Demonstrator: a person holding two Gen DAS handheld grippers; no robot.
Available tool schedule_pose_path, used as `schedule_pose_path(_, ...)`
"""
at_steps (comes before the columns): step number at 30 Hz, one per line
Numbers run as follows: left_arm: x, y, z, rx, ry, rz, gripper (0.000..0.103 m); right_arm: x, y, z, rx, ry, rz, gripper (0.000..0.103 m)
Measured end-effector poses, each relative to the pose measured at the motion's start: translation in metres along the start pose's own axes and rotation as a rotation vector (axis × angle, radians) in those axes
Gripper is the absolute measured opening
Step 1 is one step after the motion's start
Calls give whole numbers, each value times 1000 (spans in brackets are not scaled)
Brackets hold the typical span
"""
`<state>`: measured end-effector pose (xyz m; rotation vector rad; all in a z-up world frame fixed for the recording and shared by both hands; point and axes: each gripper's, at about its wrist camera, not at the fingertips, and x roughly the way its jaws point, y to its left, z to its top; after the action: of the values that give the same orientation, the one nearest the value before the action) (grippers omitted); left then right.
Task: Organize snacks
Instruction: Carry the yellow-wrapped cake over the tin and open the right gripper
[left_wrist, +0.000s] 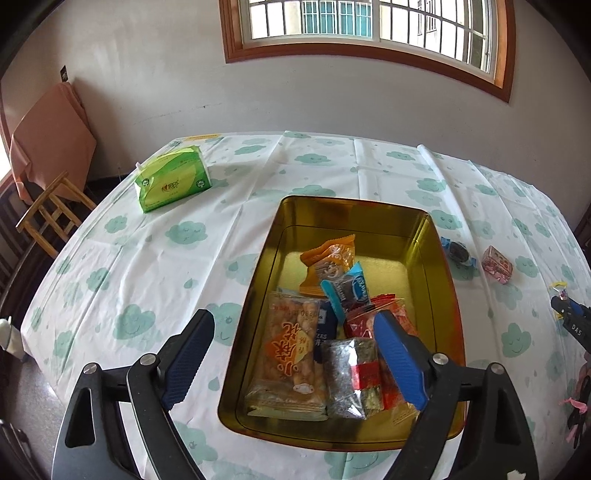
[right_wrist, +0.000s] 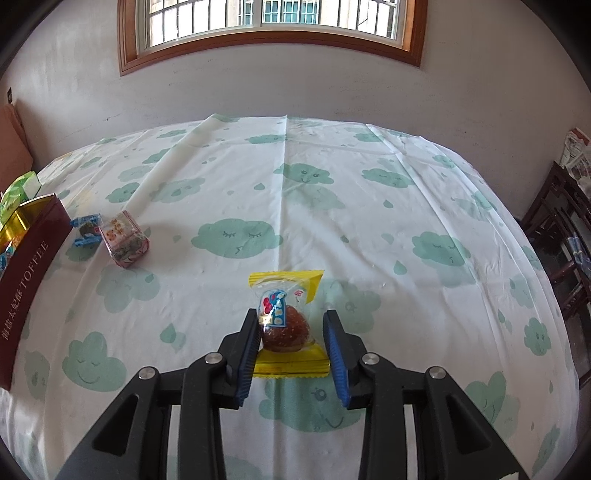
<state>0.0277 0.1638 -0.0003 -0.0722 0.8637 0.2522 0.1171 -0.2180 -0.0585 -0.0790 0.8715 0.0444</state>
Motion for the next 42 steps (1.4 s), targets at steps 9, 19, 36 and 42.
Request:
schedule_pose_path(9, -3, 19, -7, -44, 26, 14, 87, -35, 79, 16, -101, -45, 157, 35)
schedule_pose_path(19, -3, 46, -12, -83, 43, 66, 87, -67, 191, 23, -248, -68, 352, 35)
schedule_pose_path(36, 0, 67, -12, -127, 50, 77, 87, -56, 271, 25, -353, -6, 442, 35)
schedule_pose_path(42, 5, 71, -12, -138, 60, 84, 87, -47, 280, 24, -353, 15, 458, 35)
